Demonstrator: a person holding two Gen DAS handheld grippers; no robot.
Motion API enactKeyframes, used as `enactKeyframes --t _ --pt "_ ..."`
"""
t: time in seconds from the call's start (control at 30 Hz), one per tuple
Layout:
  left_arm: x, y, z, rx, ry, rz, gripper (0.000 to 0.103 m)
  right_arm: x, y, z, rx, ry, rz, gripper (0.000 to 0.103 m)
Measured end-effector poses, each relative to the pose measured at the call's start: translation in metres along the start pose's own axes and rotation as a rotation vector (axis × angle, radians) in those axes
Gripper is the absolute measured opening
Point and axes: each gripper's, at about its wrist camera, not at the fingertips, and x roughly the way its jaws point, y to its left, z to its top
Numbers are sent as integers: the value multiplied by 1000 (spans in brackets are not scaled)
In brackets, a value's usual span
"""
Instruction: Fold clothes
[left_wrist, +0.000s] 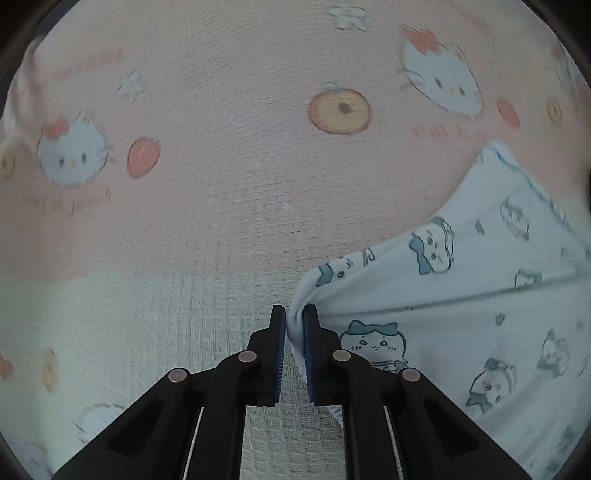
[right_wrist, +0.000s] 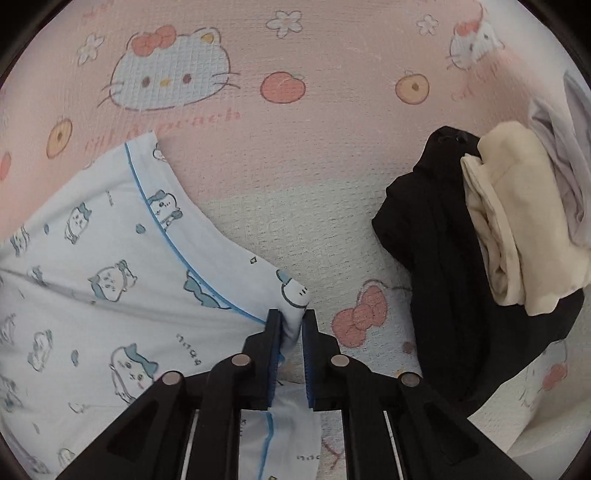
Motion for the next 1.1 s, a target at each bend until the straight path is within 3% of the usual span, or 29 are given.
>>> enactKeyframes --t 0.1,0.23,0.4,0.6,0.67,0.73,0.83,1.0,1.1 --pt "-10 3 3 -44 -44 -67 8 -7 -22 -19 51 33 60 21" --pt "-24 27 6 -209 -53 -198 10 -9 -67 -24 293 64 295 39" --pt "-36 43 -1 -317 -47 -245 10 -4 -122 -47 631 79 546 43" --pt "-49 36 -27 -314 -10 -237 11 -2 -126 -76 721 116 622 42" --pt "-48 32 -32 -303 10 -217 11 6 -118 -71 730 136 637 40" --pt "-47 28 -34 -294 21 -204 11 12 -111 -67 723 149 633 24" --pt "-44 21 -36 -284 39 -225 11 22 -101 -56 705 160 622 10" --pt "-49 9 -28 -268 44 -273 11 12 -95 -39 644 93 639 10" --pt "-65 -14 -17 -214 -15 -332 14 5 -95 -34 628 68 654 10"
